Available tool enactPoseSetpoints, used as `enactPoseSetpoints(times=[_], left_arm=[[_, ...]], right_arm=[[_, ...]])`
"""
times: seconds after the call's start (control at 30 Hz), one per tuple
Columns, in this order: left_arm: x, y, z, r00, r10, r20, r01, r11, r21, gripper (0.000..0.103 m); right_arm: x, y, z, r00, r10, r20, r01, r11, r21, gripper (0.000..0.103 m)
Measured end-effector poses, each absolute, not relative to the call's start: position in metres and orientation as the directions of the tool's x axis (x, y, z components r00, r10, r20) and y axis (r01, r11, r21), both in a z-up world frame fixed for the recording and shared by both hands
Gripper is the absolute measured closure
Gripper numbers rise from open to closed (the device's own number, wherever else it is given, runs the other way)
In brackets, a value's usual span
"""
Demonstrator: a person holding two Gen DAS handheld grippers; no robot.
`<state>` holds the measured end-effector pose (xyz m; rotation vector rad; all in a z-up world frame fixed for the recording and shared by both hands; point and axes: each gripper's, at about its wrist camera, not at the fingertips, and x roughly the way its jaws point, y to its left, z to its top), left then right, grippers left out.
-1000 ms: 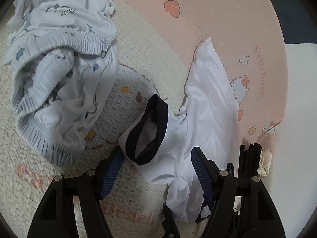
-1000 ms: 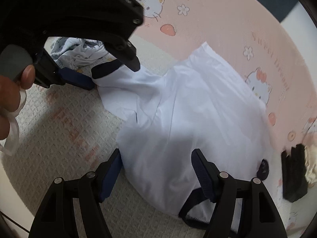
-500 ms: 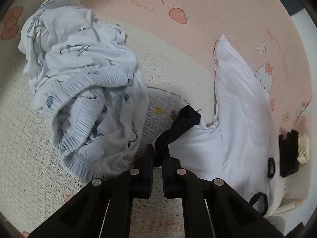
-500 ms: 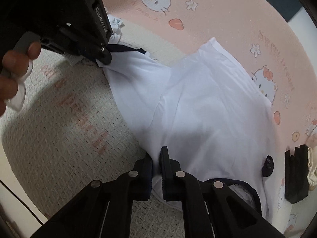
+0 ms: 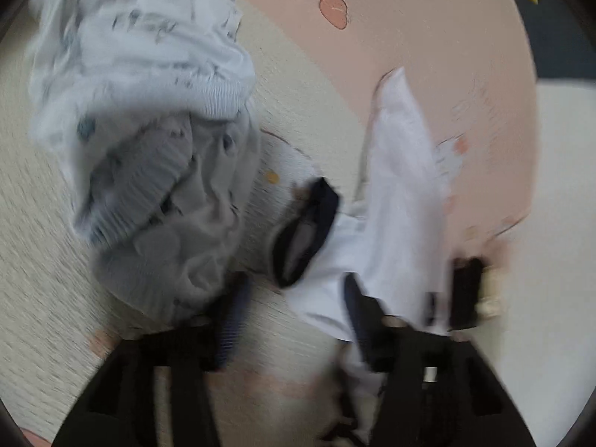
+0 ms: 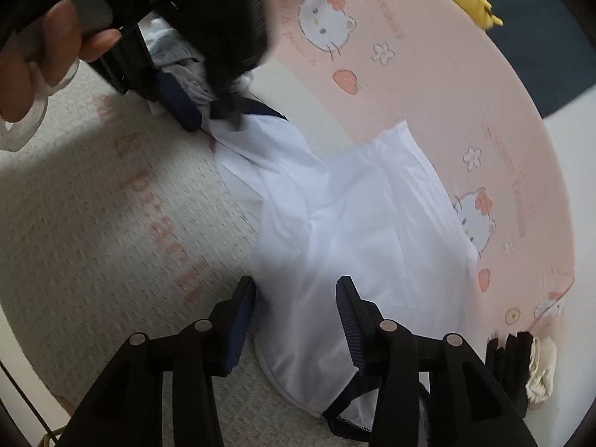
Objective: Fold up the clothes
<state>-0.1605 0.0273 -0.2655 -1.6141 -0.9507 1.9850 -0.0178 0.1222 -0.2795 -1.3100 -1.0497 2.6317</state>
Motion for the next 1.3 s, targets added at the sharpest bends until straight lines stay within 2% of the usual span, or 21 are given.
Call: enactPoseSetpoints(times=[0.2,0.53,1.03,1.07,1.1,1.13,1.2,1.23,1.3], left_arm=[[-0.163,0.034,-0.265,-0.244,0.671,-0.700,0.111,-0.698,-0.708,0.042],[-0.167,0.036,-0.265,-0.242,0.659,-0.713,0.088,-0.717,-0.692,0.042],[-0.178,0.034,-0.272,-0.287,0.696,-0.659,0.140,-0.650,-0.747,0.042],[-0.178,0.035,-0.272,-0.291,0.692,-0.660,0.132,-0.654,-0.745,0.042],[-0.177,0.036,-0.271,-0.297,0.689,-0.661,0.124,-0.659,-0.742,0.043],[-0.176,0.037,-0.270,-0.305,0.683,-0.664,0.116,-0.665,-0.738,0.043],[-0.174,0.036,-0.269,-0.327,0.648,-0.688,0.115,-0.696,-0.709,0.069],[-0.173,0.037,-0.270,-0.332,0.617,-0.713,0.120,-0.723,-0.681,0.088],[-0.172,0.036,-0.273,-0.329,0.606,-0.724,0.131,-0.730,-0.670,0.091]], right_arm=[[-0.023,0.110,-0.283,-0.660,0.313,-0.683,0.303,-0.721,-0.624,0.059],[-0.054,0.111,-0.282,-0.657,0.305,-0.690,0.309,-0.725,-0.615,0.059],[-0.079,0.108,-0.291,-0.645,0.318,-0.695,0.314,-0.719,-0.620,0.060],[-0.080,0.110,-0.291,-0.639,0.305,-0.707,0.316,-0.733,-0.602,0.070],[-0.083,0.111,-0.291,-0.618,0.281,-0.734,0.327,-0.758,-0.565,0.093],[-0.086,0.112,-0.292,-0.599,0.271,-0.754,0.333,-0.772,-0.542,0.101],[-0.087,0.113,-0.291,-0.598,0.266,-0.756,0.324,-0.783,-0.532,0.102],[-0.087,0.113,-0.289,-0.604,0.255,-0.755,0.321,-0.789,-0.523,0.102],[-0.085,0.115,-0.283,-0.615,0.236,-0.752,0.312,-0.803,-0.507,0.102]])
